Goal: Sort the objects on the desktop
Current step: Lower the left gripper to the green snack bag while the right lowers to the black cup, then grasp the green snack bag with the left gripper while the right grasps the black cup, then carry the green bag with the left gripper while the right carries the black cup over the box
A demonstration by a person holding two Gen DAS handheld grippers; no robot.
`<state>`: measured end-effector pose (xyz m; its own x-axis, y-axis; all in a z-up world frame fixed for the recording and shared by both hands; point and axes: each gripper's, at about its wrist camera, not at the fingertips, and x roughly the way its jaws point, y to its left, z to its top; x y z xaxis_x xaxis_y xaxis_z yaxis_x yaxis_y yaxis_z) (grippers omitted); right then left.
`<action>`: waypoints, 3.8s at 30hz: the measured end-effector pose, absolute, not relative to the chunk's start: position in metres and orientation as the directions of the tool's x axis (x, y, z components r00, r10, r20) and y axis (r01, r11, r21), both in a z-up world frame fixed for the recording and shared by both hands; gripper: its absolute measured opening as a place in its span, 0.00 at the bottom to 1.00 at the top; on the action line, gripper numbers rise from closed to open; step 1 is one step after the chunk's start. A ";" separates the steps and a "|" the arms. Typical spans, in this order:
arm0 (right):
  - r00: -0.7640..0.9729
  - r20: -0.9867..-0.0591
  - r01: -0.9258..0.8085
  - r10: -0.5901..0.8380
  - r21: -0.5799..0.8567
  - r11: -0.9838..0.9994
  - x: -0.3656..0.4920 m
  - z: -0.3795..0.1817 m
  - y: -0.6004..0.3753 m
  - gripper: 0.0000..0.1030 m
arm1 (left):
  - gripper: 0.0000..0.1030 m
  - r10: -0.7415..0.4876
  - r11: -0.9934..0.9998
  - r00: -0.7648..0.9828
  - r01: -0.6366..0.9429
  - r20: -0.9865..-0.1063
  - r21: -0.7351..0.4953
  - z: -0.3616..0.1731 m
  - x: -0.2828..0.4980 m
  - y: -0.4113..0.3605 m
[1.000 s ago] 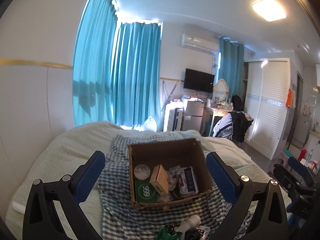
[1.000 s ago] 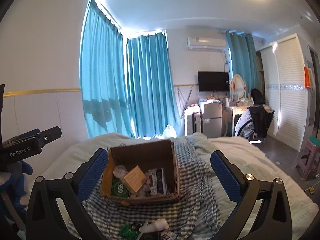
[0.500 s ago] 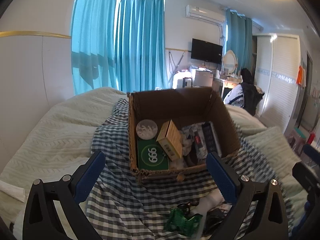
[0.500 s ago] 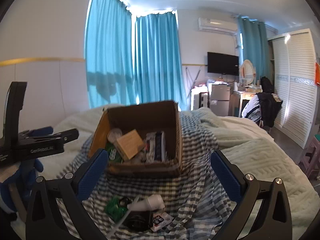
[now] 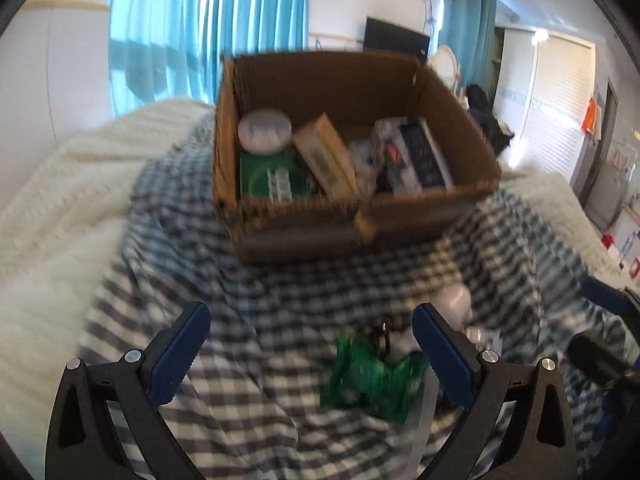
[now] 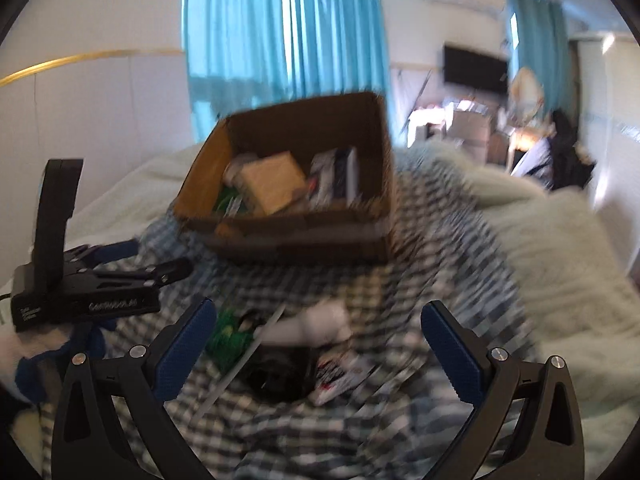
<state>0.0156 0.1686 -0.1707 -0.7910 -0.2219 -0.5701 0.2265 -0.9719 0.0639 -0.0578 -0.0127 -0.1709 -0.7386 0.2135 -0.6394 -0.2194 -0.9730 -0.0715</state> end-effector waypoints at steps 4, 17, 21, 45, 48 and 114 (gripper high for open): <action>-0.741 -0.644 0.234 -0.188 0.014 -0.972 0.010 -0.194 0.161 1.00 | 1.00 0.191 -0.972 -0.713 -0.235 -0.675 -0.027 -0.185 -0.056 -0.004; -0.562 -0.820 0.248 -0.107 -0.043 -0.968 -0.021 -0.252 0.146 0.76 | 0.90 0.201 -0.943 -0.582 -0.333 -0.788 0.005 -0.234 -0.074 0.031; -0.548 -0.829 0.239 -0.108 -0.032 -0.970 -0.029 -0.259 0.145 0.76 | 0.74 0.205 -0.955 -0.555 -0.295 -0.806 -0.040 -0.245 -0.086 0.029; -0.607 -0.786 0.198 -0.117 -0.006 -0.980 -0.003 -0.236 0.159 0.11 | 0.38 0.199 -0.952 -0.672 -0.304 -0.713 0.022 -0.196 -0.022 0.019; -0.634 -0.765 0.189 -0.109 -0.016 -0.982 0.003 -0.227 0.157 0.11 | 0.38 0.214 -0.953 -0.691 -0.303 -0.690 0.008 -0.185 -0.011 0.018; -0.973 -0.184 0.143 -0.136 -0.021 -0.990 -0.013 0.030 0.146 0.09 | 0.38 0.245 -0.969 -0.926 -0.221 -0.287 -0.113 0.043 -0.065 -0.029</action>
